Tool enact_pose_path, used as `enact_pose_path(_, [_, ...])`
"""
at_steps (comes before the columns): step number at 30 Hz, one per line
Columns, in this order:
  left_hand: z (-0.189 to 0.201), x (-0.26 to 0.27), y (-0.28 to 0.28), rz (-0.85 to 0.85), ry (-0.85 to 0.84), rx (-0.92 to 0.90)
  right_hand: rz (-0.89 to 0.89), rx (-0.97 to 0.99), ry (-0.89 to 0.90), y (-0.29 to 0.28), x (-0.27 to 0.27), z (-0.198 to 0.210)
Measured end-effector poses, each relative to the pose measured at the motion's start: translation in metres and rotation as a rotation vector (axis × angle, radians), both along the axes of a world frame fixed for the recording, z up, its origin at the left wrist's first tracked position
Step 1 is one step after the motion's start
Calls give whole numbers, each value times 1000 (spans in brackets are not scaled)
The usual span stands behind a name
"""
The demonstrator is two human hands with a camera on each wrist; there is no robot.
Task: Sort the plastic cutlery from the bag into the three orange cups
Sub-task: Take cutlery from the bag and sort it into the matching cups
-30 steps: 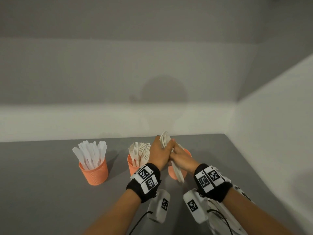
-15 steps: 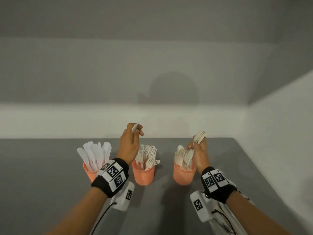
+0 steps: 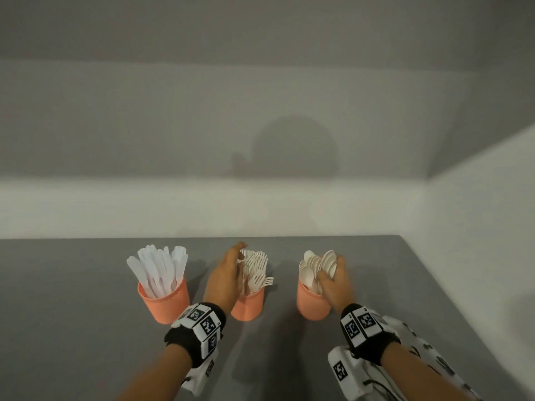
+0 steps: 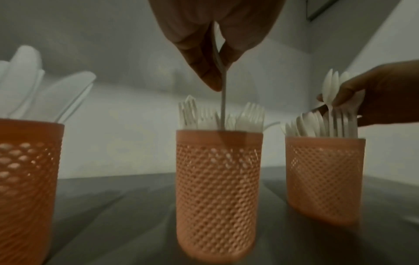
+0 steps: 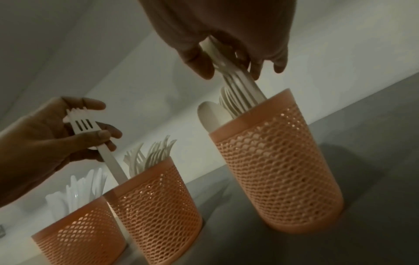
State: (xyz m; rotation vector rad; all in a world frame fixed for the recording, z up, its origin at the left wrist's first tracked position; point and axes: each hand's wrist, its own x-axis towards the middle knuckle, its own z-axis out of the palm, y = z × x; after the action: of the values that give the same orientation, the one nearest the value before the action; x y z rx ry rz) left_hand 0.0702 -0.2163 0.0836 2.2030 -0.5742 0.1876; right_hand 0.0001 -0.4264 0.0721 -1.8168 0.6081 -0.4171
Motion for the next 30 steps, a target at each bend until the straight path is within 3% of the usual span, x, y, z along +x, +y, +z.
enact_pose_path(5, [-17, -2, -8, -48, -22, 156, 4, -172, 14, 4, 1, -3])
enact_pose_path(10, [-25, 1, -17, -57, -144, 184, 111, -766, 26, 7, 10, -3])
enact_pose_path(12, [-27, 3, -17, -59, -217, 232, 150, -895, 97, 5, 15, -7])
enact_pose_path(15, [-33, 8, -16, -21, -292, 423, 200, -949, 241, 5, 18, -4])
enact_pose_path(19, [-33, 8, -15, 14, -172, 617, 196, -947, 339, 4, 23, 4])
enact_pose_path(30, [-30, 16, -26, -50, -62, 695, 286, -896, 555, 6, 27, 5])
